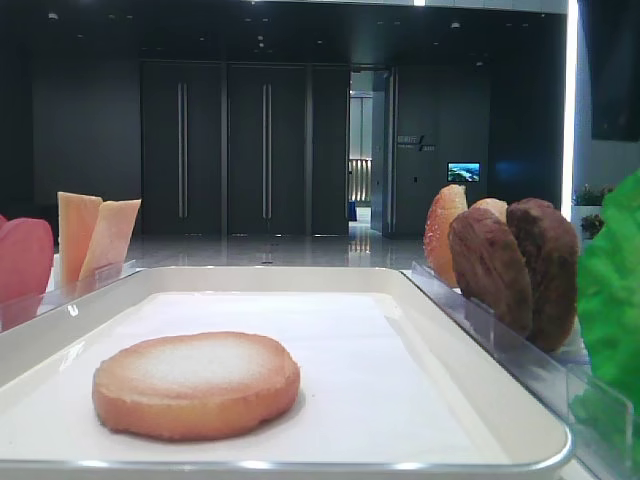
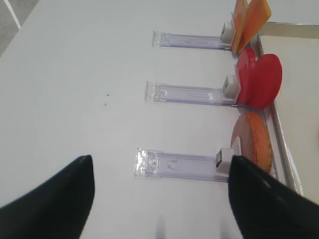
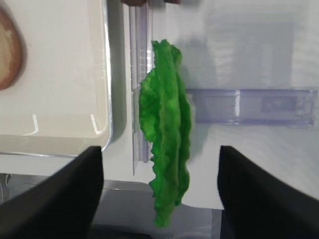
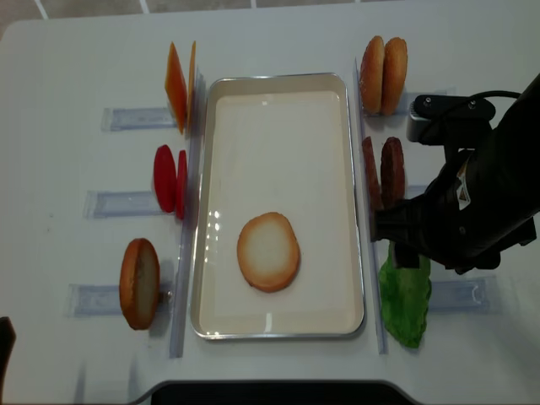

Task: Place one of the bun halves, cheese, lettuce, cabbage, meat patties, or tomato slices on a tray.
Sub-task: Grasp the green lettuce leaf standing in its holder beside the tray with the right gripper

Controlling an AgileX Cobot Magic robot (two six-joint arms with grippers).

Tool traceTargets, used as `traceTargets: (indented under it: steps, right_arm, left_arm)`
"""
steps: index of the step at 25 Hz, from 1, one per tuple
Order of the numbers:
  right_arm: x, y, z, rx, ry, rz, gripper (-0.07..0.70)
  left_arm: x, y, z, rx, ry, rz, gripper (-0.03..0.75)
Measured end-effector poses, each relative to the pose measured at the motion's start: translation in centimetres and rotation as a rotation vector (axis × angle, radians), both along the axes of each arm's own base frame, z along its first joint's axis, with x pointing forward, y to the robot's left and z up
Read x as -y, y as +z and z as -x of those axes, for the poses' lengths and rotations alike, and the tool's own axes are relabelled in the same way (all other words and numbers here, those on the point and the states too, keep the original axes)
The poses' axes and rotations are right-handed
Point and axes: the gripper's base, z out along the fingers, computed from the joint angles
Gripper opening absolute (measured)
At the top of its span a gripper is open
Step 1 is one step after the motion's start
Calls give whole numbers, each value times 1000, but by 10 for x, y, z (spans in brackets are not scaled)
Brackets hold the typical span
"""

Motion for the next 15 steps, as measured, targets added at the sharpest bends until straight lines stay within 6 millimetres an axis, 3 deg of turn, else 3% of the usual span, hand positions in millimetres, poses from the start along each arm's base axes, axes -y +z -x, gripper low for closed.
traceTargets:
  steps: [5, 8, 11, 14, 15]
  right_arm:
    - [1, -13, 3, -9, 3, -4, 463]
    - [2, -16, 4, -11, 5, -11, 420]
    - [1, -16, 4, -4, 15, -17, 269]
    - [1, -16, 3, 3, 33, -17, 69]
    - [1, -16, 3, 4, 36, -17, 42]
  left_arm:
    - [0, 0, 0, 0, 0, 0, 643]
    - [0, 0, 0, 0, 0, 0, 643]
    - [0, 0, 0, 0, 0, -1, 643]
    - [0, 0, 0, 0, 0, -1, 643]
    - [0, 0, 0, 0, 0, -1, 643]
